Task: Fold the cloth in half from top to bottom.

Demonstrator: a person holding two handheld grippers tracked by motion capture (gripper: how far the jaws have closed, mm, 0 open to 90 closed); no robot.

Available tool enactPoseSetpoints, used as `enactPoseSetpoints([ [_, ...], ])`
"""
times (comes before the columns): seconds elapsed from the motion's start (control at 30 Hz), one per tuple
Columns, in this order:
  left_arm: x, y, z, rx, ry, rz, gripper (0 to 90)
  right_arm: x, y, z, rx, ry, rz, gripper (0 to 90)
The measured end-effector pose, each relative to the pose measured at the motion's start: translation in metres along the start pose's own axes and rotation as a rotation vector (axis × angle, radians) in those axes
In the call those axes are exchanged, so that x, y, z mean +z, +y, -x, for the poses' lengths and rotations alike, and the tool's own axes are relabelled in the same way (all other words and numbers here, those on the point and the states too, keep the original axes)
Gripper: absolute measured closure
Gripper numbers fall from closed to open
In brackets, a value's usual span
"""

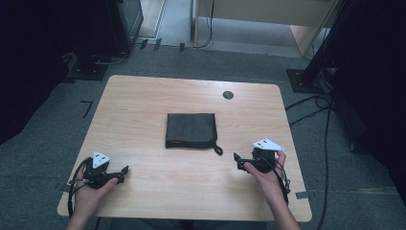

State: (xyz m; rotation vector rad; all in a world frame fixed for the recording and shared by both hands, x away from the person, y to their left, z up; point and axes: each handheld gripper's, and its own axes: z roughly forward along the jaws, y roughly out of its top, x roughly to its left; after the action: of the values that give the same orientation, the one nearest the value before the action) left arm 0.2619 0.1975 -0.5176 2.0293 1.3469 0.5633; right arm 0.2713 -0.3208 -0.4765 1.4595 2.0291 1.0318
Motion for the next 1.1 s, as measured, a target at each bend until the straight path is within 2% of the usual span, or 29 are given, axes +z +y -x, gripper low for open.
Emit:
enactPoseSetpoints([
  [0.4,0.000,0.000,0.000,-0.001,0.000,-0.001,11.1,-0.022,-0.029,0.030,0.042,-0.054,-0.024,5.2],
  [0.7,0.000,0.000,0.000,-0.001,0.000,0.000,11.1,-0.038,-0.054,0.055,0.102,-0.114,-0.041,5.2],
  [0.9,0.000,0.000,0.000,-0.002,0.000,0.001,11.3,-0.046,-0.070,0.066,0.134,-0.143,-0.061,5.2],
  [1.1,0.000,0.000,0.000,-0.002,0.000,0.001,11.3,-0.053,-0.081,0.075,0.143,-0.168,-0.079,5.2],
])
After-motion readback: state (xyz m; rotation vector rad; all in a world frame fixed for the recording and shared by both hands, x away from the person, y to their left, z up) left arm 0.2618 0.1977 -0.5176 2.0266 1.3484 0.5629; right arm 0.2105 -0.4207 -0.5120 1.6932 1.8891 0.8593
